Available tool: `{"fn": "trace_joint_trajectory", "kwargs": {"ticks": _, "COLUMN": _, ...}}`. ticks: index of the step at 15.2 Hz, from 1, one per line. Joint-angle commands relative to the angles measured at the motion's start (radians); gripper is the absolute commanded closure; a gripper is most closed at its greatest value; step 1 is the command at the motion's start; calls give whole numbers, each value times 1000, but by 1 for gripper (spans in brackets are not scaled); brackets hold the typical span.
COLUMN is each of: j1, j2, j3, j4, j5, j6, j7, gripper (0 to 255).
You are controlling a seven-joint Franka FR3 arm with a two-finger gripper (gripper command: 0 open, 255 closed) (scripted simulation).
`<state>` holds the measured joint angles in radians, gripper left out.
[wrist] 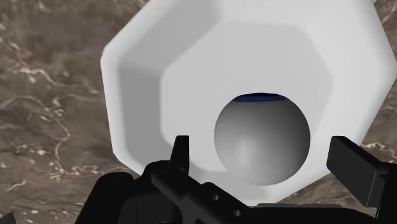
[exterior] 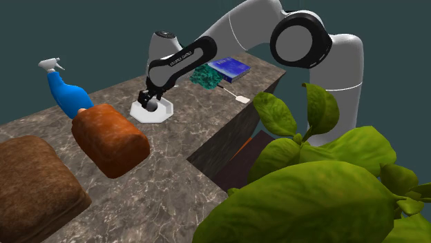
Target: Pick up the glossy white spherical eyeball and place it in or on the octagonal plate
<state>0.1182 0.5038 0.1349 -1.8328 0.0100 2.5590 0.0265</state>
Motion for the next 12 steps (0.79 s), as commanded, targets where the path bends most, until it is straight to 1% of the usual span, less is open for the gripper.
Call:
{"fn": "trace_joint_trajectory", "kwargs": {"ticks": 1, "j1": 0, "j2": 0, "j3": 0, "j4": 0, "j5": 0, "j6": 0, "j7": 0, "gripper": 0}}
{"fn": "trace_joint_trajectory", "kwargs": {"ticks": 5, "j1": -14, "j2": -105, "j3": 8, "j4": -27, "j5": 14, "j6": -78, "j7": -9, "gripper": 0}}
{"fn": "trace_joint_trajectory", "kwargs": {"ticks": 12, "j1": -14, "j2": -105, "j3": 8, "j4": -27, "j5": 14, "j6": -78, "j7": -9, "gripper": 0}}
